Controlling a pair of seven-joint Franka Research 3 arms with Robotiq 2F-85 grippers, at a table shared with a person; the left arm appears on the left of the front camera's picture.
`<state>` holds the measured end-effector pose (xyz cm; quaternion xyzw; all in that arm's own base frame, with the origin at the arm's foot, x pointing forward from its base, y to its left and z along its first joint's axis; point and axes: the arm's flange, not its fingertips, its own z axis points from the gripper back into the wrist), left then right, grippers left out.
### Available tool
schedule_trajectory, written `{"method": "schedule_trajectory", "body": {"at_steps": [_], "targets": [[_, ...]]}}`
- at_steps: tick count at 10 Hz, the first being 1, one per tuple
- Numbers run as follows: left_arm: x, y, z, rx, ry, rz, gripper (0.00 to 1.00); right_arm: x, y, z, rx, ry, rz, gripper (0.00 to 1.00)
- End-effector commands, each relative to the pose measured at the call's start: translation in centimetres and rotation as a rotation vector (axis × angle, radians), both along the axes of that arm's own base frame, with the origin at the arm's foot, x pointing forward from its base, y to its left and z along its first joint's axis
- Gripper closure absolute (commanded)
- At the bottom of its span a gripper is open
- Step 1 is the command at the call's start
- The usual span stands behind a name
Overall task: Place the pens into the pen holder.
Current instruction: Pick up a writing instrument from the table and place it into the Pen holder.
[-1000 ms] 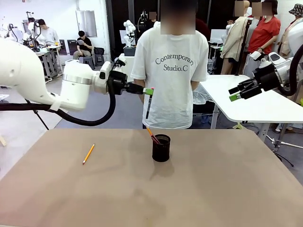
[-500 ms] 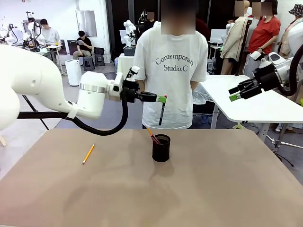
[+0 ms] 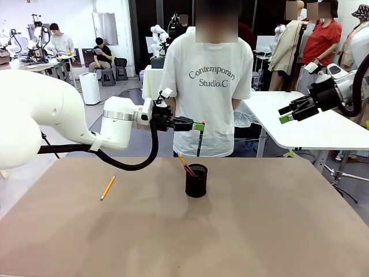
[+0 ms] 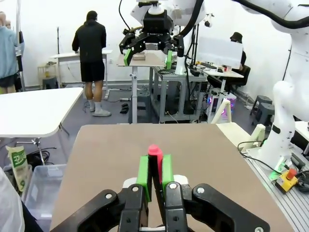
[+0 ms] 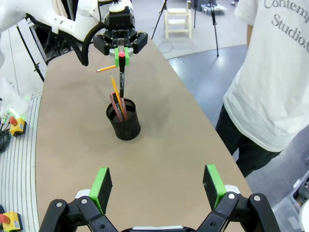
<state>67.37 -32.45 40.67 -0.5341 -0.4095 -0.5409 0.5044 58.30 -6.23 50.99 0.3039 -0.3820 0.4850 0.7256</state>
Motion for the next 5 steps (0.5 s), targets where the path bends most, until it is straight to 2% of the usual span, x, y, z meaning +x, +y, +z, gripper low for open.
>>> {"method": "schedule_trajectory", "body": {"at_steps": [1, 5], "targets": [[0.6, -0.2, -0.3, -0.016, -0.017, -0.020, 1.00, 0.1, 0.1, 0.2, -0.002, -0.004, -0.001, 0.00], [1.6, -1.5, -2.7, 0.018, 0.046, -0.041, 1.00, 0.1, 0.1, 0.2, -0.002, -0.004, -0.001, 0.00]]}}
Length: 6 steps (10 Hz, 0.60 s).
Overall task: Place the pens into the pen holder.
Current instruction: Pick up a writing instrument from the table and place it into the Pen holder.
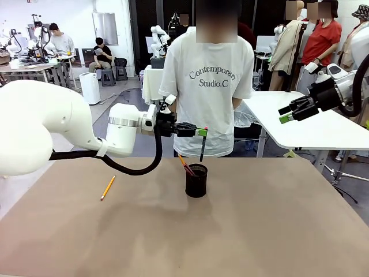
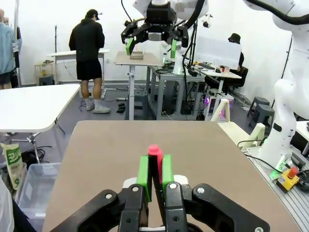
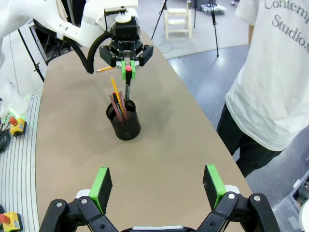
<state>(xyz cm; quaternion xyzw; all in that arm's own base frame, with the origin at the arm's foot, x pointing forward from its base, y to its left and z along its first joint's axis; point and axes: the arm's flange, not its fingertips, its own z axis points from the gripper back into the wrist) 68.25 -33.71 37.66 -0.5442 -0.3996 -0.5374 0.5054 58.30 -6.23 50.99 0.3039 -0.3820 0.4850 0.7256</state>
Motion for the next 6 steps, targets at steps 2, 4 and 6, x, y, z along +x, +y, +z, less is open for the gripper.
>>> {"method": "schedule_trajectory", "body": {"at_steps": [2, 4, 6], "targets": [[0.7, -0.6, -0.9, 0.047, 0.041, -0.032, 1.00, 0.1, 0.1, 0.2, -0.002, -0.004, -0.001, 0.00], [0.3, -0.3, -2.0, 0.072, 0.065, -0.039, 1.00, 0.1, 0.1, 0.2, -0.002, -0.004, -0.001, 0.00], [0.2, -0.4, -2.6, 0.083, 0.087, -0.052, 0.68, 0.1, 0.1, 0.2, -0.002, -0.004, -0.001, 0.00]]}}
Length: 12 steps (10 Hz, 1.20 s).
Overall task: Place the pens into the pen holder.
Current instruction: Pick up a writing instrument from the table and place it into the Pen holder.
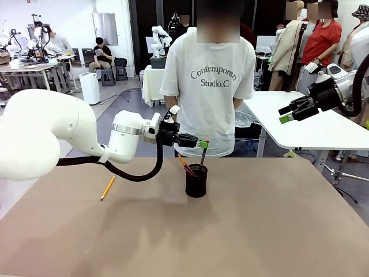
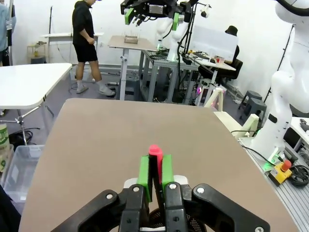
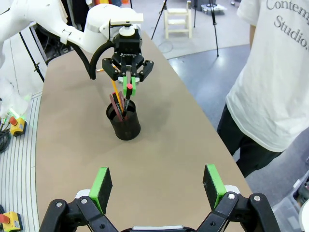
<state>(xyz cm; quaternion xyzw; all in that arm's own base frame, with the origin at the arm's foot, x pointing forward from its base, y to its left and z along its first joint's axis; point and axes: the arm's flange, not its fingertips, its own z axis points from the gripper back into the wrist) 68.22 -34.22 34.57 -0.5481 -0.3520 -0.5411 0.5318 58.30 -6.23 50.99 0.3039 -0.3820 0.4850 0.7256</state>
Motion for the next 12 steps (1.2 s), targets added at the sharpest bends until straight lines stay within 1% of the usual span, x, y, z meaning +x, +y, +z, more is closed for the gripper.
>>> {"method": "schedule_trajectory", "body": {"at_steps": [1, 3, 4, 5, 6, 8, 9, 12], "targets": [[0.0, 0.3, 0.6, 0.001, 0.018, -0.022, 0.48, 0.1, 0.1, 0.2, -0.002, -0.004, -0.001, 0.00], [-0.1, 0.6, 1.0, -0.015, 0.020, -0.013, 0.09, 0.1, 0.1, 0.2, -0.002, -0.004, -0.001, 0.00], [-0.2, 1.0, 1.2, -0.029, 0.031, -0.008, 0.00, 0.1, 0.1, 0.2, -0.002, -0.004, -0.001, 0.00], [-0.3, 1.5, 1.5, -0.034, 0.029, 0.001, 0.00, 0.1, 0.1, 0.2, -0.002, -0.004, -0.001, 0.00], [-0.3, 2.1, 1.9, -0.041, 0.012, 0.009, 0.00, 0.1, 0.1, 0.2, -0.002, -0.004, -0.001, 0.00], [-1.6, 2.2, 2.5, -0.033, 0.009, 0.048, 0.00, 0.1, 0.1, 0.2, -0.002, -0.004, -0.001, 0.00], [0.6, 1.6, 1.5, -0.019, 0.003, 0.014, 0.00, 0.1, 0.1, 0.2, -0.002, -0.004, -0.001, 0.00], [0.6, 1.6, 1.5, -0.019, 0.003, 0.014, 0.00, 0.1, 0.1, 0.2, -0.002, -0.004, -0.001, 0.00]]}}
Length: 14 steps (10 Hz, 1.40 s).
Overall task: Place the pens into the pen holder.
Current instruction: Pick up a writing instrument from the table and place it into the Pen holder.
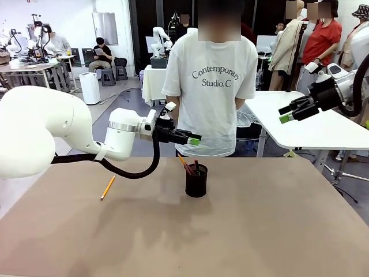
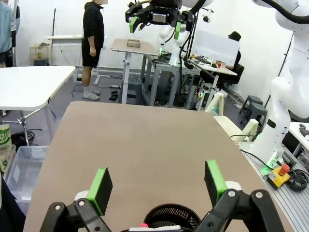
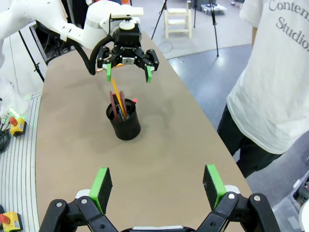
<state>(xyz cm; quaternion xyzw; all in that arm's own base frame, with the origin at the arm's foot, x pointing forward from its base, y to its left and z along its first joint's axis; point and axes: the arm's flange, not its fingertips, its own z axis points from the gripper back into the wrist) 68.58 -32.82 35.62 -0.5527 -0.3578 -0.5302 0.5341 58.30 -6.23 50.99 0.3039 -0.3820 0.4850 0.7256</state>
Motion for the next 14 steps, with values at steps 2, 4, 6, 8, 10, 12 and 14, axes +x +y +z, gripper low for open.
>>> {"method": "schedule_trajectory", "body": {"at_steps": [2, 4, 6, 8, 10, 12, 14], "targets": [[0.2, 0.2, 0.5, -0.003, -0.009, -0.003, 0.00, 0.1, 0.1, 0.2, -0.002, -0.004, -0.001, 0.00], [0.2, 0.2, 0.5, -0.003, -0.009, -0.003, 0.00, 0.1, 0.1, 0.2, -0.002, -0.004, -0.001, 0.00], [0.2, 0.2, 0.5, -0.003, -0.009, -0.003, 0.00, 0.1, 0.1, 0.2, -0.002, -0.004, -0.001, 0.00], [0.1, 0.0, 0.2, -0.002, -0.005, 0.001, 0.00, 0.1, 0.1, 0.2, -0.002, -0.004, -0.001, 0.00], [-1.3, 3.8, 2.6, 0.190, 0.009, 0.043, 0.00, 0.1, 0.1, 0.2, -0.002, -0.004, -0.001, 0.00], [-4.0, 6.7, 5.6, 0.317, -0.004, 0.127, 0.00, 0.1, 0.1, 0.2, -0.002, -0.004, -0.001, 0.00], [-6.3, 9.7, 8.3, 0.428, -0.031, 0.298, 0.00, 0.1, 0.1, 0.2, -0.002, -0.004, -0.001, 0.00]]}}
